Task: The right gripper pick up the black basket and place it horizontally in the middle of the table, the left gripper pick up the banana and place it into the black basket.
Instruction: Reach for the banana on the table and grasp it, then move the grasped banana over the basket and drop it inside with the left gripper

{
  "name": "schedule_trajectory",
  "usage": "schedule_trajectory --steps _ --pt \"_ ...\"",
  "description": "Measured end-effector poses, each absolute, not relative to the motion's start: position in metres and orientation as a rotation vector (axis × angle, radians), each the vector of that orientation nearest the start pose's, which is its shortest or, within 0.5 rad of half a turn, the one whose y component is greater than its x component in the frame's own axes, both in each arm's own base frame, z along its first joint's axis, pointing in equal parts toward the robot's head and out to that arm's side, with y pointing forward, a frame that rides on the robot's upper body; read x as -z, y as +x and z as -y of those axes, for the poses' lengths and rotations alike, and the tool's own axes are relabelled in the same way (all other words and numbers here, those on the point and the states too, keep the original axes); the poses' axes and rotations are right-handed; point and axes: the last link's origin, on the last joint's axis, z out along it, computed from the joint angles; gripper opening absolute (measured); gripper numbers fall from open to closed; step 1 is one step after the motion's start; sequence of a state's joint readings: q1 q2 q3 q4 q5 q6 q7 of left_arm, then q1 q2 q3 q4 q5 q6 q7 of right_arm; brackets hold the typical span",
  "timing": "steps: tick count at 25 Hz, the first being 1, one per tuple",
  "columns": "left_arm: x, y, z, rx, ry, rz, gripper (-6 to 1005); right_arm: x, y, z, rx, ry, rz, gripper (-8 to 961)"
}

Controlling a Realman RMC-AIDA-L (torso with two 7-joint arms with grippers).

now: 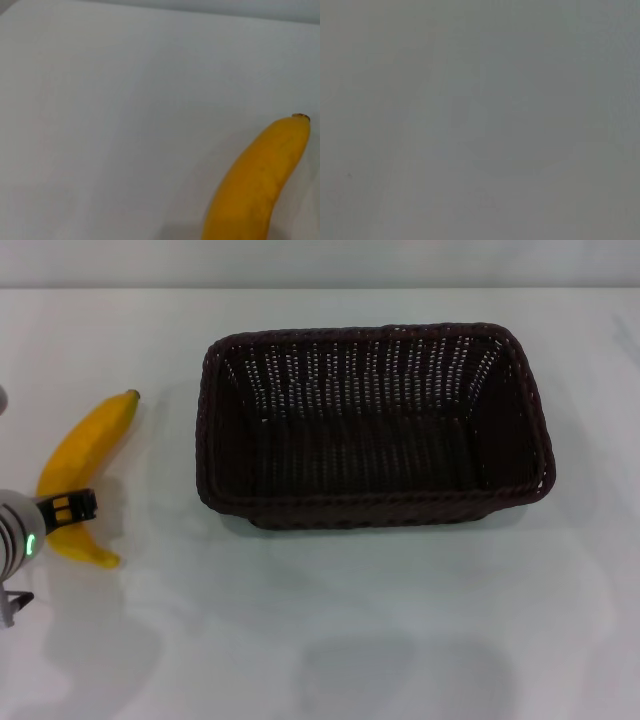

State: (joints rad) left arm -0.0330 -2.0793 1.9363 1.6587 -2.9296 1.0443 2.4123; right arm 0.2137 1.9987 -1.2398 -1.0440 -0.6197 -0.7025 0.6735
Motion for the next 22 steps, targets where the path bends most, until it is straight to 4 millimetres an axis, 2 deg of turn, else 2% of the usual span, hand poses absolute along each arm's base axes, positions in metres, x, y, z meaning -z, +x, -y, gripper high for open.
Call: schedule_trajectory --steps 5,16,22 --pt "-0.003 -0.254 -0.296 -0.067 -1.500 1.307 485 -0.141 0.269 -0.380 -0.677 -1.614 -0.233 722" --pt "-0.041 -0.249 -0.320 0.056 -1.450 1.099 484 -0.139 0.272 -0.379 -0.679 -1.612 -0.251 717" --pt "-0.050 -0.242 -0.332 0.157 -1.479 1.004 485 -0.138 0.273 -0.379 -0.681 -1.613 -0.254 711"
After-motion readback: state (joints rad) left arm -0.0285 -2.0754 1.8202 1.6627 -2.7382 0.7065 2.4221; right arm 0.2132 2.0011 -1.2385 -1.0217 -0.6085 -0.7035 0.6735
